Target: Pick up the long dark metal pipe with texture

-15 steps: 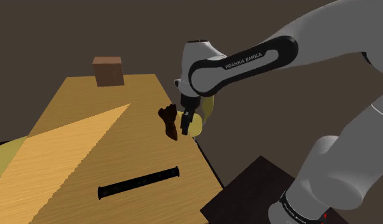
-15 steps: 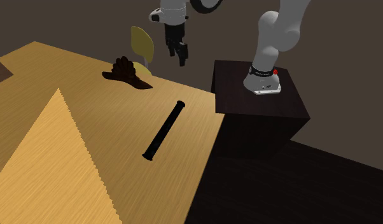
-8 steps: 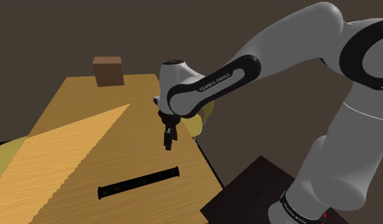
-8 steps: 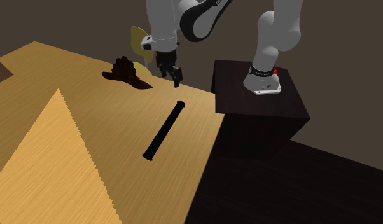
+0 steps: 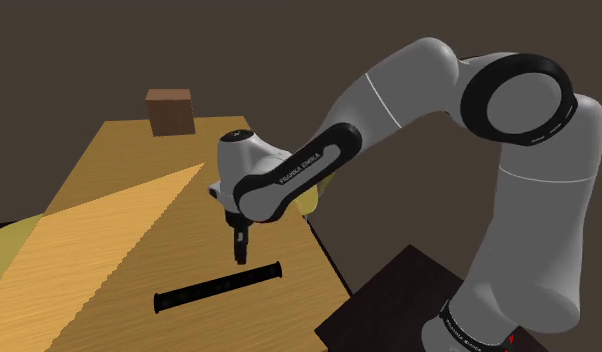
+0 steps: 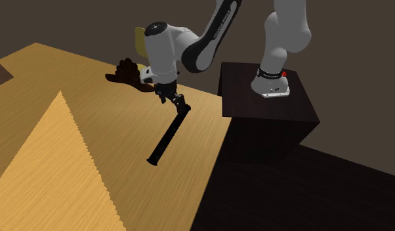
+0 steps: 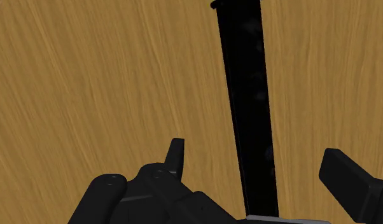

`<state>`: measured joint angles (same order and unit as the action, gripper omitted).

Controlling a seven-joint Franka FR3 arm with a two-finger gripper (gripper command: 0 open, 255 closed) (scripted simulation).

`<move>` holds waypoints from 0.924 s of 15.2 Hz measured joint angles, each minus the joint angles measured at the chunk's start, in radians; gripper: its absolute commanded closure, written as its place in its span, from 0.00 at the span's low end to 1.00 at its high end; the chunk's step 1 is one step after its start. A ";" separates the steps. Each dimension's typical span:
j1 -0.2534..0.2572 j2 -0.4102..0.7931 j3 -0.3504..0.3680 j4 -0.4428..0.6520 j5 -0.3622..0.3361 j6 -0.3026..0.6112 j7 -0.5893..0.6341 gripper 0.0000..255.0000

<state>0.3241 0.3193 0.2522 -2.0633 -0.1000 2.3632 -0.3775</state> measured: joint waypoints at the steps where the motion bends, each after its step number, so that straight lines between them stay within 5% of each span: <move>1: 0.010 0.028 0.003 0.021 -0.013 0.004 -0.004 0.00; 6: 0.076 0.196 0.010 0.156 -0.083 0.023 -0.019 0.00; 14: 0.103 0.295 -0.007 0.182 -0.119 0.091 -0.009 0.00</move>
<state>0.4273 0.6142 0.2456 -1.8809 -0.2195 2.4546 -0.3870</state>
